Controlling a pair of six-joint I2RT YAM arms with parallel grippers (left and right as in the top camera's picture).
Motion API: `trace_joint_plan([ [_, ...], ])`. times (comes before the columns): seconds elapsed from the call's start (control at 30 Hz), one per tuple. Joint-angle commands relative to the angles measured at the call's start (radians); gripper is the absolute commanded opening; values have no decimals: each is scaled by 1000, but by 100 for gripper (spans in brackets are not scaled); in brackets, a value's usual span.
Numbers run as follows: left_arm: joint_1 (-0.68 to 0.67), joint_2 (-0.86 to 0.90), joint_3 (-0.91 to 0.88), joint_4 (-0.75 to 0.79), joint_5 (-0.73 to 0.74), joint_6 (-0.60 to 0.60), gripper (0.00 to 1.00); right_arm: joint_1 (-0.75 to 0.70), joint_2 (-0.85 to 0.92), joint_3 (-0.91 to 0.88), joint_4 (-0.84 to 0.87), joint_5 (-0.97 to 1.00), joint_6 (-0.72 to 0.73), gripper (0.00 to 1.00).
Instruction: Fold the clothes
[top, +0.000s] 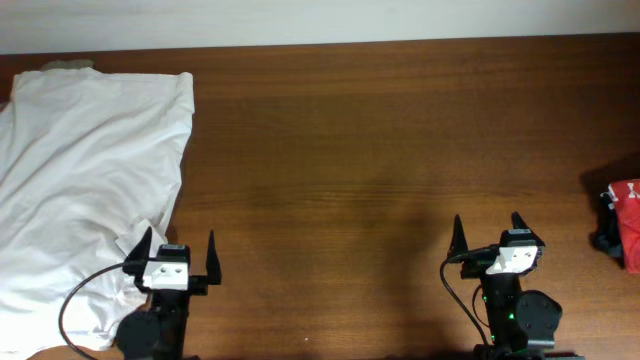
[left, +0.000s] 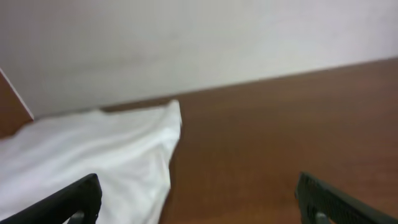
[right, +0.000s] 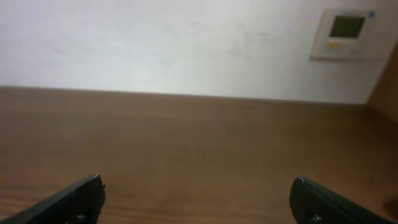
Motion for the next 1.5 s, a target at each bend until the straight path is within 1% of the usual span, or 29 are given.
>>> trace_joint_plan([
  [0.0,5,-3,-5,138,42,-3,99,-7,-3,7,95,-150,34,99],
  [0.03,5,-3,-3,181,41,-35,99,-7,-3,30,97,-170,34,99],
  [0.07,5,-3,1,190,42,-44,99,-7,-3,43,98,-172,34,99],
  [0.2,5,16,58,189,30,-43,99,-7,19,128,51,-172,34,99],
  [0.3,5,126,178,165,14,-44,99,-7,130,231,-15,-172,35,99],
  [0.37,5,269,322,51,-36,-63,99,-7,259,334,-100,-172,63,99],
  [0.43,5,473,508,-90,-53,-63,99,-7,478,520,-264,-173,83,99],
  [0.47,5,596,616,-176,-48,-63,99,-7,589,624,-360,-173,82,99],
  [0.5,5,739,743,-287,-35,-63,99,-7,744,779,-509,-173,82,99],
  [0.6,5,1004,975,-505,-42,-58,99,-7,1036,1067,-797,-179,82,99],
  [0.63,5,1052,1005,-524,-47,-58,99,-7,1087,1104,-828,-193,82,99],
  [0.67,5,1122,1031,-541,-22,-63,99,-7,1184,1159,-874,-269,82,99],
  [0.73,5,1180,1031,-549,21,-63,99,-7,1284,1181,-892,-368,82,99],
  [0.77,5,1217,1031,-561,25,-63,99,-7,1323,1180,-889,-374,82,99],
  [0.8,8,1245,1031,-568,-9,-66,99,-7,1351,1181,-887,-383,82,99],
  [0.87,14,1334,1031,-610,-156,-209,99,-7,1389,1180,-879,-434,82,99],
  [0.97,19,1501,1031,-649,-166,-233,99,-7,1399,1180,-893,-434,82,99],
  [1.0,18,1576,1031,-635,-187,-273,99,-7,1399,1180,-897,-433,82,98],
  [1.03,18,1640,1031,-601,-188,-281,99,-7,1399,1180,-906,-433,82,94],
  [1.1,18,1790,1031,-488,-187,-281,82,-7,1399,1180,-921,-433,82,85],
  [1.13,18,1826,1031,-463,-190,-281,75,-7,1399,1180,-924,-433,82,82],
  [1.17,18,1847,1031,-444,-199,-281,75,-7,1399,1180,-926,-433,82,80],
  [1.23,18,1898,1031,-370,-293,-281,75,-7,1399,1180,-940,-433,82,78],
  [1.27,18,1909,1031,-346,-313,-280,75,-7,1399,1180,-944,-434,82,77],
  [1.3,18,1922,1031,-329,-312,-280,67,-7,1399,1180,-951,-433,82,74],
  [1.33,18,1932,1031,-333,-306,-279,46,-7,1399,1180,-956,-433,82,72],
  [1.37,17,1936,1031,-341,-283,-279,18,-7,1399,1180,-958,-433,82,69],
  [1.4,14,1935,1031,-343,-239,-275,0,-7,1399,1180,-957,-433,82,65],
  [1.47,-5,1933,1036,-346,-180,-240,0,-7,1399,1180,-957,-433,82,63],
])
